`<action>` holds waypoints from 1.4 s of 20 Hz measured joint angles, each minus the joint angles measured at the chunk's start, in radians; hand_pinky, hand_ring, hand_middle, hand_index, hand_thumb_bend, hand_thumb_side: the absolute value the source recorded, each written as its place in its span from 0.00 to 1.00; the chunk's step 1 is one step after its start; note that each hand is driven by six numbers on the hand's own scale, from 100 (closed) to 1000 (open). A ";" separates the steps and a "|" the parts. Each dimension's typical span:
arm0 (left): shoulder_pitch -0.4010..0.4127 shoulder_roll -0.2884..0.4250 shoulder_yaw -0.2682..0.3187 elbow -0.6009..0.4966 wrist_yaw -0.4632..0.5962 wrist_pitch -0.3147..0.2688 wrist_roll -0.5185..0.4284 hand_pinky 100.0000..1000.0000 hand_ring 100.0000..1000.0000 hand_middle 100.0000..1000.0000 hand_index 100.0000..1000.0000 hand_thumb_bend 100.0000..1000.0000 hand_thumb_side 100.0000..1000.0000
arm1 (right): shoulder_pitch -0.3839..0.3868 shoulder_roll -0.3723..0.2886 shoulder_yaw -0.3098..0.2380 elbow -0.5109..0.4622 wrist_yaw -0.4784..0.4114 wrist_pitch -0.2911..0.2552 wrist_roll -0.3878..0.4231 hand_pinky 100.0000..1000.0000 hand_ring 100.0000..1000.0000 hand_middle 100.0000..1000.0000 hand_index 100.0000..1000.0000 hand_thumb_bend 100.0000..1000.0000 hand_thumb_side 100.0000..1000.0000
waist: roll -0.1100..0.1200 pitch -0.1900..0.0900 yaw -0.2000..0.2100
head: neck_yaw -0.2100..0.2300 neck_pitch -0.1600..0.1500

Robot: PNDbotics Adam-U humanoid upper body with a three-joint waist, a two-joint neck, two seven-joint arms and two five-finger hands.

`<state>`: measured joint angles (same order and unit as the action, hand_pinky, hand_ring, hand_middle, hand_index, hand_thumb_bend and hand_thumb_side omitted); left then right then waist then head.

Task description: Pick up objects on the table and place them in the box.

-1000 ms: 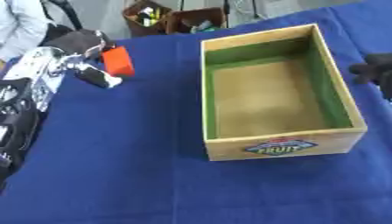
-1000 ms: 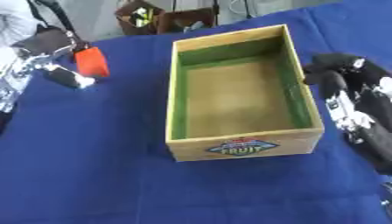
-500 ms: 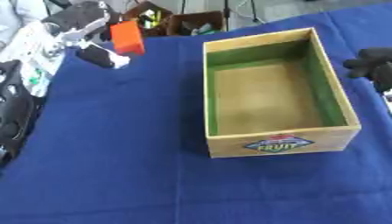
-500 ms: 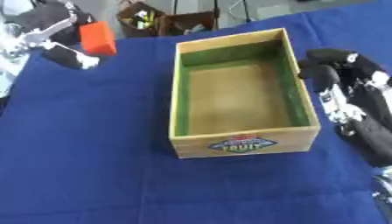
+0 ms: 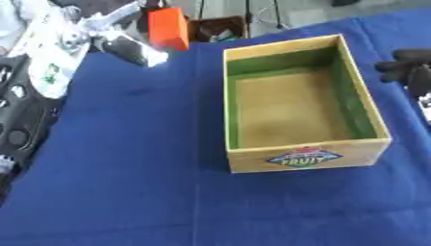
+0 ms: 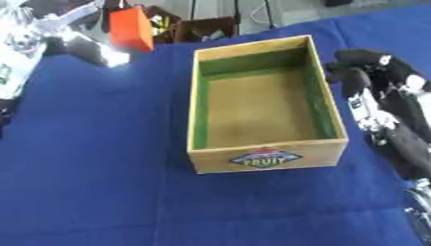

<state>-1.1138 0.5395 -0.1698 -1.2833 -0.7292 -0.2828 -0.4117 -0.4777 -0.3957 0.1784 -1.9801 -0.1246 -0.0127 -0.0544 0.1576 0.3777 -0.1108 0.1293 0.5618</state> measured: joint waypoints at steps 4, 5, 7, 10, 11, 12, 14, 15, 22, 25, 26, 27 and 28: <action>-0.029 -0.069 -0.011 -0.026 0.016 0.009 -0.018 0.13 0.31 0.23 0.50 0.00 0.28 | -0.007 0.009 0.000 0.000 -0.001 -0.005 -0.006 0.92 0.79 0.53 0.76 0.00 0.45 | 0.000 -0.004 -0.005 | -0.002 0.001; -0.037 -0.089 -0.012 -0.029 0.016 0.011 -0.020 0.13 0.31 0.23 0.50 0.00 0.28 | -0.007 0.012 0.000 0.000 -0.001 -0.006 -0.007 0.92 0.79 0.53 0.76 0.00 0.45 | 0.000 -0.004 -0.007 | -0.003 0.001; -0.051 -0.123 -0.017 -0.034 0.017 0.014 -0.023 0.13 0.31 0.23 0.50 0.00 0.28 | -0.007 0.014 0.000 0.000 -0.003 -0.008 -0.011 0.92 0.79 0.53 0.76 0.00 0.45 | 0.002 -0.005 -0.009 | -0.003 0.005; -0.064 -0.165 -0.022 -0.034 0.013 0.014 -0.024 0.13 0.31 0.23 0.50 0.00 0.28 | -0.009 0.016 0.000 0.000 -0.006 -0.011 -0.014 0.92 0.79 0.53 0.76 0.00 0.45 | 0.006 -0.007 -0.014 | -0.002 0.008; -0.066 -0.178 -0.023 -0.033 0.008 0.014 -0.024 0.13 0.31 0.23 0.50 0.00 0.28 | -0.012 0.018 0.000 0.000 -0.007 -0.013 -0.016 0.92 0.79 0.53 0.76 0.00 0.45 | 0.007 -0.007 -0.017 | -0.002 0.008; -0.067 -0.192 -0.023 -0.029 0.002 0.014 -0.023 0.13 0.31 0.23 0.50 0.00 0.27 | -0.016 0.021 0.000 0.000 -0.008 -0.015 -0.018 0.92 0.79 0.53 0.76 0.00 0.45 | 0.007 -0.007 -0.021 | 0.001 0.008; -0.067 -0.223 -0.024 -0.017 -0.012 0.011 -0.021 0.13 0.31 0.23 0.49 0.00 0.27 | -0.024 0.024 0.000 0.000 -0.010 -0.021 -0.023 0.92 0.79 0.54 0.76 0.00 0.44 | 0.007 -0.007 -0.026 | 0.003 0.008; -0.067 -0.236 -0.027 -0.012 -0.021 0.009 -0.018 0.13 0.31 0.23 0.49 0.00 0.27 | -0.028 0.025 0.000 0.000 -0.011 -0.024 -0.025 0.92 0.79 0.54 0.76 0.00 0.44 | 0.008 -0.007 -0.028 | 0.005 0.008; -0.040 -0.315 -0.054 0.018 -0.099 -0.027 -0.007 0.13 0.31 0.23 0.49 0.00 0.27 | -0.051 0.034 0.001 0.000 -0.019 -0.045 -0.029 0.91 0.79 0.54 0.76 0.00 0.44 | 0.009 -0.007 -0.036 | 0.011 0.008; -0.026 -0.333 -0.062 0.034 -0.120 -0.038 -0.007 0.13 0.31 0.23 0.50 0.00 0.27 | -0.051 0.039 0.002 0.000 -0.020 -0.048 -0.026 0.91 0.79 0.54 0.76 0.00 0.44 | 0.009 -0.007 -0.036 | 0.011 0.007; -0.020 -0.338 -0.065 0.039 -0.123 -0.042 -0.009 0.13 0.31 0.23 0.50 0.00 0.27 | -0.052 0.040 0.004 0.000 -0.021 -0.048 -0.026 0.91 0.79 0.54 0.76 0.00 0.44 | 0.009 -0.007 -0.036 | 0.011 0.007; -0.015 -0.342 -0.067 0.045 -0.125 -0.045 -0.011 0.13 0.31 0.23 0.50 0.00 0.27 | -0.052 0.040 0.004 0.000 -0.022 -0.049 -0.025 0.91 0.79 0.54 0.76 0.00 0.44 | 0.009 -0.007 -0.036 | 0.011 0.007; -0.010 -0.346 -0.069 0.050 -0.127 -0.047 -0.013 0.13 0.31 0.23 0.50 0.00 0.27 | -0.052 0.040 0.006 0.000 -0.023 -0.049 -0.025 0.91 0.79 0.54 0.76 0.00 0.44 | 0.009 -0.007 -0.036 | 0.011 0.007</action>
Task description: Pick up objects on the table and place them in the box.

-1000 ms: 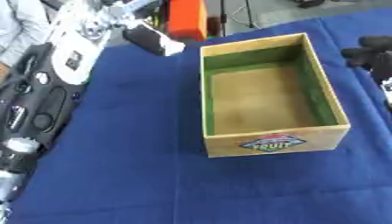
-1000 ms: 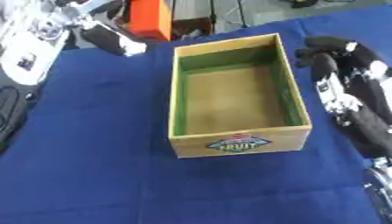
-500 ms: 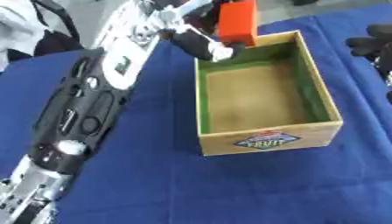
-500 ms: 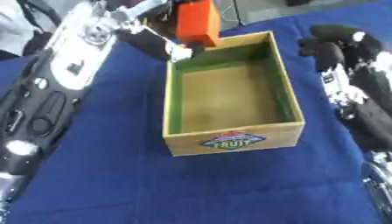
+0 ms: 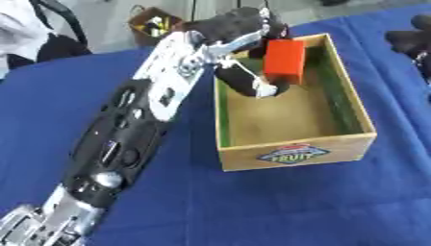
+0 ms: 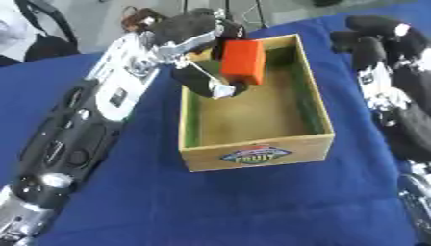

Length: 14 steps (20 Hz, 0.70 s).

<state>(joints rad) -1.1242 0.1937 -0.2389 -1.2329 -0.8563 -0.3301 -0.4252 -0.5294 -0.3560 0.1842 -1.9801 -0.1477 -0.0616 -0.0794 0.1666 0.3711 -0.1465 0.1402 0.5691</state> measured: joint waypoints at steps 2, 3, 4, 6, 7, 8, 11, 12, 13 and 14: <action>0.008 -0.006 -0.004 0.011 -0.006 -0.005 -0.004 0.14 0.32 0.23 0.51 0.00 0.27 | 0.000 0.000 0.001 0.000 -0.003 0.000 0.000 0.91 0.79 0.54 0.76 0.00 0.44 | 0.000 0.000 0.000 | 0.000 0.000; 0.010 -0.010 -0.005 0.016 -0.010 -0.007 -0.006 0.14 0.32 0.24 0.52 0.00 0.27 | 0.000 0.001 0.001 0.000 -0.003 0.000 0.001 0.92 0.79 0.54 0.76 0.00 0.44 | -0.001 0.001 0.000 | 0.000 0.000; 0.012 -0.012 -0.009 0.021 -0.016 -0.010 -0.008 0.15 0.33 0.25 0.53 0.00 0.27 | 0.000 0.001 0.001 0.000 -0.004 0.001 0.001 0.92 0.79 0.54 0.76 0.00 0.44 | -0.001 0.002 0.000 | 0.000 0.000; 0.016 -0.020 -0.012 0.030 -0.025 -0.016 -0.011 0.18 0.35 0.27 0.57 0.00 0.27 | 0.000 0.001 0.001 0.000 -0.004 0.002 0.002 0.92 0.79 0.54 0.76 0.00 0.44 | -0.002 0.004 0.000 | 0.000 0.000; 0.017 -0.021 -0.015 0.034 -0.030 -0.020 -0.012 0.21 0.37 0.29 0.61 0.00 0.28 | 0.000 0.001 0.001 0.000 -0.004 0.002 0.002 0.92 0.79 0.54 0.76 0.00 0.44 | -0.002 0.004 0.000 | 0.000 0.000; 0.017 -0.024 -0.016 0.038 -0.035 -0.024 -0.013 0.24 0.40 0.33 0.66 0.00 0.31 | -0.001 0.001 0.001 0.000 -0.004 0.002 0.003 0.92 0.79 0.54 0.76 0.00 0.44 | -0.002 0.005 0.000 | 0.000 0.000; 0.019 -0.028 -0.018 0.044 -0.055 -0.034 -0.016 0.33 0.46 0.42 0.77 0.00 0.45 | -0.001 0.001 0.001 0.000 -0.004 0.004 0.004 0.92 0.79 0.54 0.76 0.00 0.44 | -0.002 0.005 0.000 | -0.001 0.000; 0.023 -0.028 -0.019 0.045 -0.060 -0.036 -0.016 0.33 0.46 0.42 0.77 0.00 0.45 | -0.001 0.001 0.001 0.000 -0.004 0.004 0.004 0.92 0.79 0.54 0.76 0.00 0.44 | -0.002 0.005 0.000 | -0.001 0.000; 0.025 -0.028 -0.019 0.046 -0.064 -0.037 -0.016 0.36 0.50 0.47 0.83 0.00 0.52 | -0.001 0.001 0.001 0.000 -0.004 0.004 0.004 0.92 0.79 0.54 0.76 0.00 0.44 | -0.002 0.005 0.000 | -0.001 0.000; 0.026 -0.028 -0.019 0.046 -0.068 -0.038 -0.015 0.38 0.52 0.50 0.87 0.00 0.57 | -0.001 0.001 0.002 0.000 -0.004 0.004 0.005 0.92 0.79 0.54 0.76 0.00 0.44 | -0.002 0.005 0.000 | -0.001 0.000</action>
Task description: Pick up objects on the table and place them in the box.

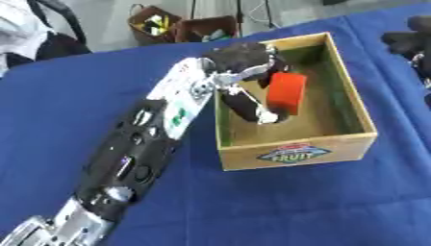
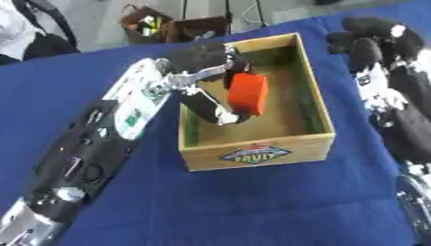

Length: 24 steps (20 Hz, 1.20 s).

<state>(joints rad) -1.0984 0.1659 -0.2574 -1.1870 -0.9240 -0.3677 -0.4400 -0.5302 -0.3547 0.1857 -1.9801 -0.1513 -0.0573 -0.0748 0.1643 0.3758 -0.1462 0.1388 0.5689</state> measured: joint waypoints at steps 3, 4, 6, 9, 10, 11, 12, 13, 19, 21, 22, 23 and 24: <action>0.004 0.000 0.000 0.002 -0.012 0.005 0.010 0.56 0.69 0.67 0.98 0.17 0.75 | 0.000 0.000 0.000 0.000 0.000 0.000 0.000 0.92 0.79 0.54 0.76 0.00 0.44 | 0.000 0.000 0.001 | 0.000 0.000; 0.006 0.000 0.001 0.002 -0.018 0.009 0.018 0.63 0.74 0.71 1.00 0.25 0.81 | 0.000 0.000 0.000 0.000 0.000 0.000 0.000 0.92 0.79 0.54 0.76 0.00 0.44 | -0.001 0.000 0.002 | -0.001 0.000; 0.007 0.000 0.003 0.001 -0.032 0.015 0.039 0.68 0.78 0.75 1.00 0.34 0.87 | 0.000 0.001 0.000 0.000 0.000 0.000 0.000 0.92 0.79 0.54 0.76 0.00 0.44 | -0.002 0.000 0.003 | -0.001 0.000; 0.008 0.000 0.004 -0.004 -0.058 0.019 0.076 0.70 0.79 0.76 1.00 0.37 0.88 | 0.000 0.004 0.000 0.000 0.000 0.000 0.000 0.92 0.79 0.54 0.76 0.00 0.44 | -0.006 0.000 0.005 | -0.001 0.000; 0.008 0.000 0.005 -0.006 -0.064 0.019 0.087 0.70 0.78 0.76 1.00 0.36 0.88 | 0.000 0.005 0.000 0.000 0.000 0.000 0.000 0.92 0.79 0.54 0.76 0.00 0.44 | -0.006 0.000 0.005 | -0.001 0.000; 0.010 0.000 0.006 -0.007 -0.070 0.019 0.096 0.69 0.78 0.75 1.00 0.35 0.88 | 0.001 0.006 0.000 0.000 0.000 0.000 0.000 0.92 0.79 0.54 0.76 0.00 0.44 | -0.006 0.000 0.006 | -0.001 0.000; 0.012 0.000 0.009 -0.008 -0.072 0.020 0.105 0.68 0.77 0.74 1.00 0.33 0.87 | 0.001 0.007 0.000 0.000 0.000 0.000 0.000 0.92 0.79 0.53 0.76 0.00 0.44 | -0.006 0.000 0.006 | -0.001 0.000; 0.015 0.001 0.012 -0.011 -0.072 0.022 0.114 0.68 0.77 0.74 1.00 0.33 0.87 | 0.001 0.007 0.000 0.000 0.000 0.000 0.000 0.92 0.79 0.53 0.76 0.00 0.44 | -0.007 0.000 0.007 | -0.001 0.000; 0.049 0.023 0.062 -0.109 0.002 0.086 0.209 0.55 0.64 0.60 0.90 0.24 0.84 | 0.006 0.007 -0.001 0.000 0.000 0.000 -0.005 0.92 0.79 0.53 0.76 0.00 0.44 | -0.015 -0.001 0.023 | -0.012 0.000; 0.073 0.043 0.085 -0.166 0.073 0.132 0.256 0.49 0.57 0.54 0.85 0.18 0.84 | 0.012 0.007 -0.002 0.000 0.000 0.000 -0.010 0.92 0.79 0.54 0.76 0.00 0.44 | -0.019 -0.004 0.031 | -0.019 0.001; 0.088 0.054 0.097 -0.198 0.116 0.158 0.281 0.47 0.56 0.52 0.84 0.16 0.84 | 0.013 0.007 -0.003 0.000 0.000 0.000 -0.011 0.92 0.79 0.54 0.76 0.00 0.44 | -0.020 -0.006 0.036 | -0.023 0.001; 0.104 0.065 0.108 -0.233 0.167 0.184 0.304 0.47 0.55 0.52 0.83 0.14 0.84 | 0.015 0.007 -0.005 0.000 0.000 0.000 -0.012 0.92 0.79 0.54 0.76 0.00 0.44 | -0.021 -0.007 0.041 | -0.026 0.001; 0.120 0.077 0.118 -0.269 0.223 0.209 0.324 0.44 0.54 0.50 0.83 0.11 0.85 | 0.017 0.007 -0.007 0.000 0.000 0.000 -0.015 0.92 0.79 0.54 0.76 0.00 0.44 | -0.023 -0.007 0.044 | -0.029 0.002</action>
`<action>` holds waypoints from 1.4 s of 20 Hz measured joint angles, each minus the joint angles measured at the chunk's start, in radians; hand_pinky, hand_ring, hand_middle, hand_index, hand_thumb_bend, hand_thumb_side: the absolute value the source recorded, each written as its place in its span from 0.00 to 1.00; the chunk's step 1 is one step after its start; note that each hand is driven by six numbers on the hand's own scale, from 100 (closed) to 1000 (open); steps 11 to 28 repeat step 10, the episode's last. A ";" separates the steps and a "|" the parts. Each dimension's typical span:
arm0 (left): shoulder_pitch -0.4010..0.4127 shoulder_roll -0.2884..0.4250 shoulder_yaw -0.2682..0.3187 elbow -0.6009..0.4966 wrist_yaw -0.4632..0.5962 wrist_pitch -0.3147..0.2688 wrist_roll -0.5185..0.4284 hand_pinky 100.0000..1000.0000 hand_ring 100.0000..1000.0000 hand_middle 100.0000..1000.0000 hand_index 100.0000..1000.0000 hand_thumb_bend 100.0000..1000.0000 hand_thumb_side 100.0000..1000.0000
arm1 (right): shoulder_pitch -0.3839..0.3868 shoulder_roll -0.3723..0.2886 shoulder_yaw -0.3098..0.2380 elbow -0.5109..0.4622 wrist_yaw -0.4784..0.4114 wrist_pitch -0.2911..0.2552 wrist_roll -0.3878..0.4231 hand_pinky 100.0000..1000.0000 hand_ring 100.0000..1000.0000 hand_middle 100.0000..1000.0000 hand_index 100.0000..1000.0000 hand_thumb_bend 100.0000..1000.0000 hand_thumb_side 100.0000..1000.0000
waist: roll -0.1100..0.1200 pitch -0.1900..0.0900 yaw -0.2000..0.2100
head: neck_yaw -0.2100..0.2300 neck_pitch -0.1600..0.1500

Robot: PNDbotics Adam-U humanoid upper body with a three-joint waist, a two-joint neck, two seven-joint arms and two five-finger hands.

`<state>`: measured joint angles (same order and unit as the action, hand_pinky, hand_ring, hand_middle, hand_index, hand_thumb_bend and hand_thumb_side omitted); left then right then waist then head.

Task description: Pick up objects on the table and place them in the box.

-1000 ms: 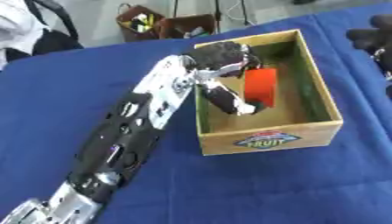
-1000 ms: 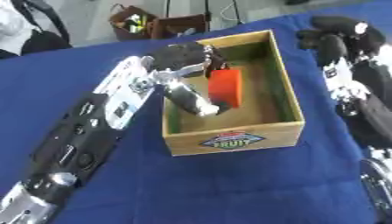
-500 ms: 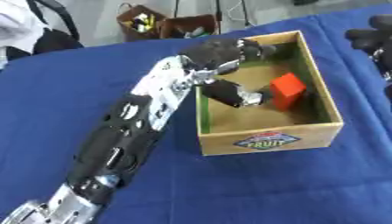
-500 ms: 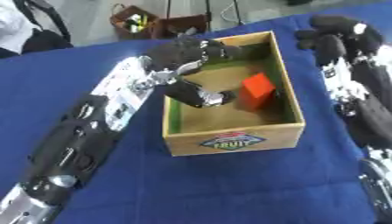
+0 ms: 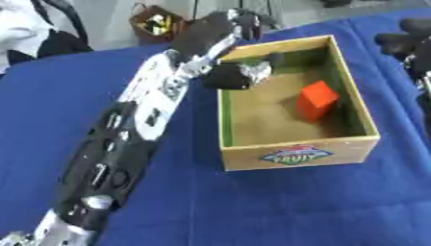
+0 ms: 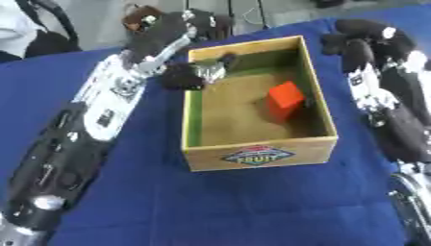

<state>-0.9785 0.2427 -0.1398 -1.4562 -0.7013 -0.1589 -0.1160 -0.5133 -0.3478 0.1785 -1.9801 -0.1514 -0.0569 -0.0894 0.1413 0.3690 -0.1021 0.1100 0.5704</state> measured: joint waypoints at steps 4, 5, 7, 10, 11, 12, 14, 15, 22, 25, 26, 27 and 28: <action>0.068 0.046 0.036 -0.151 0.212 0.090 0.043 0.34 0.51 0.50 0.83 0.08 0.86 | 0.004 0.000 -0.005 0.000 0.000 0.002 -0.006 0.92 0.79 0.54 0.76 0.00 0.44 | -0.008 -0.009 0.014 | -0.010 0.001; 0.085 0.057 0.045 -0.186 0.255 0.109 0.049 0.34 0.51 0.50 0.83 0.07 0.86 | 0.004 0.000 -0.006 0.000 0.001 0.002 -0.008 0.92 0.79 0.54 0.76 0.00 0.44 | -0.010 -0.011 0.017 | -0.012 0.001; 0.122 0.074 0.066 -0.254 0.325 0.144 0.062 0.36 0.50 0.49 0.82 0.06 0.86 | 0.005 0.000 -0.007 0.000 0.001 0.002 -0.012 0.92 0.79 0.54 0.76 0.00 0.44 | -0.015 -0.012 0.023 | -0.016 0.003; 0.178 0.089 0.095 -0.343 0.402 0.180 0.090 0.37 0.48 0.48 0.80 0.05 0.85 | 0.010 0.001 -0.011 0.000 0.002 0.004 -0.017 0.92 0.79 0.54 0.76 0.00 0.44 | -0.023 -0.012 0.031 | -0.020 0.008; 0.178 0.089 0.095 -0.343 0.402 0.180 0.090 0.37 0.48 0.48 0.80 0.05 0.85 | 0.010 0.001 -0.011 0.000 0.002 0.004 -0.017 0.92 0.79 0.54 0.76 0.00 0.44 | -0.023 -0.012 0.031 | -0.020 0.008; 0.178 0.089 0.095 -0.343 0.402 0.180 0.090 0.37 0.48 0.48 0.80 0.05 0.85 | 0.010 0.001 -0.011 0.000 0.002 0.004 -0.017 0.92 0.79 0.54 0.76 0.00 0.44 | -0.023 -0.012 0.031 | -0.020 0.008; 0.178 0.089 0.095 -0.343 0.402 0.180 0.090 0.37 0.48 0.48 0.80 0.05 0.85 | 0.010 0.001 -0.011 0.000 0.002 0.004 -0.017 0.92 0.79 0.54 0.76 0.00 0.44 | -0.023 -0.012 0.031 | -0.020 0.008; 0.178 0.089 0.095 -0.343 0.402 0.180 0.090 0.37 0.48 0.48 0.80 0.05 0.85 | 0.010 0.001 -0.011 0.000 0.002 0.004 -0.017 0.92 0.79 0.54 0.76 0.00 0.44 | -0.023 -0.012 0.031 | -0.020 0.008; 0.178 0.089 0.095 -0.343 0.402 0.180 0.090 0.37 0.48 0.48 0.80 0.05 0.85 | 0.010 0.001 -0.011 0.000 0.002 0.004 -0.017 0.92 0.79 0.54 0.76 0.00 0.44 | -0.023 -0.012 0.031 | -0.020 0.008; 0.178 0.089 0.095 -0.343 0.402 0.180 0.090 0.37 0.48 0.48 0.80 0.05 0.85 | 0.010 0.001 -0.011 0.000 0.002 0.004 -0.017 0.92 0.79 0.54 0.76 0.00 0.44 | -0.023 -0.012 0.031 | -0.020 0.008; 0.178 0.089 0.095 -0.343 0.402 0.180 0.090 0.37 0.48 0.48 0.80 0.05 0.85 | 0.010 0.001 -0.011 0.000 0.002 0.004 -0.017 0.92 0.79 0.54 0.76 0.00 0.44 | -0.023 -0.012 0.031 | -0.020 0.008; 0.178 0.089 0.095 -0.343 0.402 0.180 0.090 0.37 0.48 0.48 0.80 0.05 0.85 | 0.010 0.001 -0.011 0.000 0.002 0.004 -0.017 0.92 0.79 0.54 0.76 0.00 0.44 | -0.023 -0.012 0.031 | -0.020 0.008; 0.178 0.089 0.095 -0.343 0.402 0.180 0.090 0.37 0.48 0.48 0.80 0.05 0.85 | 0.010 0.001 -0.011 0.000 0.002 0.004 -0.017 0.92 0.79 0.54 0.76 0.00 0.44 | -0.023 -0.012 0.031 | -0.020 0.008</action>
